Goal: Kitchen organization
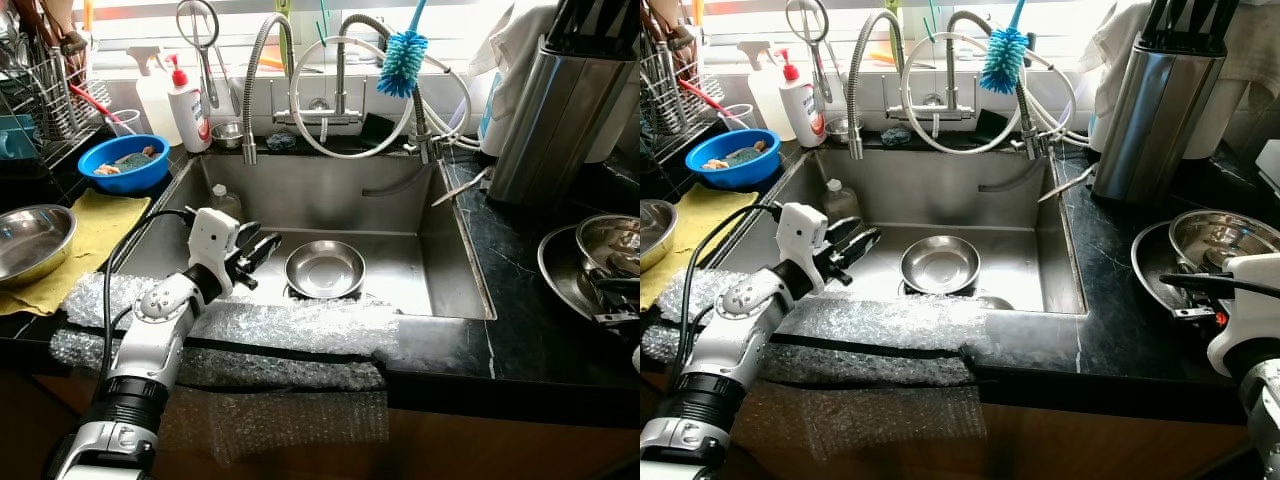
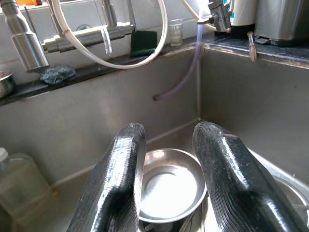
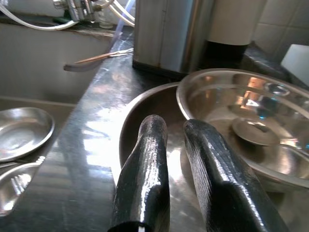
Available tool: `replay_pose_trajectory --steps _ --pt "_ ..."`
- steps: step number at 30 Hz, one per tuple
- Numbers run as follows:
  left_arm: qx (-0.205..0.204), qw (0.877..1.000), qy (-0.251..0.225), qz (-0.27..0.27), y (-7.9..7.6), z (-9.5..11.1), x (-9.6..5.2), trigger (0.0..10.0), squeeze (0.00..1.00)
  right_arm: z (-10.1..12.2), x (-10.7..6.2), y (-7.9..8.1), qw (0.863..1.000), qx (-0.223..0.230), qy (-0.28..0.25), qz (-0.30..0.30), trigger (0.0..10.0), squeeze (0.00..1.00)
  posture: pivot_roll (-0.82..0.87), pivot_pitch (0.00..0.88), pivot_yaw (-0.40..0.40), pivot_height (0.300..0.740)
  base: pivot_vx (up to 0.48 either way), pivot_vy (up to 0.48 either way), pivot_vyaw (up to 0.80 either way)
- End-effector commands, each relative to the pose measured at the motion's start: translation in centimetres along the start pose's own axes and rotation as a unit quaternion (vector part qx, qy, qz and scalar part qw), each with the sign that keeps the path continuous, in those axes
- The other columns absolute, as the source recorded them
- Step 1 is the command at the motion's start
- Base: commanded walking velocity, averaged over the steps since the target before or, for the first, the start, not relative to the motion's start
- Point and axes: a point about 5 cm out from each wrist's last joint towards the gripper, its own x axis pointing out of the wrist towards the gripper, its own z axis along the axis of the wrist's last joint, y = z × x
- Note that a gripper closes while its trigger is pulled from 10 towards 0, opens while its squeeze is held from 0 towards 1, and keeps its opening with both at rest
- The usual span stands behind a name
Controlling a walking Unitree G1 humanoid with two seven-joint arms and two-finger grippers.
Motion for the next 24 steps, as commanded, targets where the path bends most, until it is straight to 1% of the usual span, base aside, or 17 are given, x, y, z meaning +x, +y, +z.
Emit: replay_pose_trajectory --steps 1,3,4,7,14,24 --pt "0.006 1.0 -0.005 -0.004 -0.1 0.5 0.1 10.0 0.0 0.1 0.3 0.5 1.0 0.016 -0.002 0.016 10.0 0.0 -0.24 0.0 0.055 0.74 0.0 0.0 0.0" --pt "0.006 1.0 -0.005 -0.004 -0.1 0.5 0.1 10.0 0.0 0.1 0.3 0.5 1.0 0.018 -0.002 0.017 10.0 0.0 -0.24 0.0 0.055 0.74 0.0 0.0 0.0" --pt "0.006 1.0 -0.005 -0.006 -0.2 0.5 0.0 10.0 0.0 0.2 0.5 1.0 0.999 0.037 -0.005 0.029 10.0 0.0 -0.23 0.0 0.055 0.74 0.0 0.0 0.0" --pt "0.006 1.0 -0.004 -0.008 -0.3 0.5 0.0 10.0 0.0 0.2 0.7 1.4 0.998 0.045 -0.004 0.036 10.0 0.0 -0.23 0.0 0.056 0.74 0.0 0.0 0.0" --pt "0.003 1.0 0.003 -0.014 -0.5 0.3 -0.1 10.0 0.0 -0.3 0.9 1.1 0.999 0.043 0.024 0.015 10.0 0.0 -0.23 0.0 0.058 0.74 0.0 0.0 0.0" --pt "0.003 1.0 0.006 -0.012 -0.5 0.3 -0.1 10.0 0.0 -0.1 1.5 1.1 0.997 0.074 0.038 0.009 10.0 0.0 -0.23 0.0 0.051 0.74 0.0 0.0 0.0"
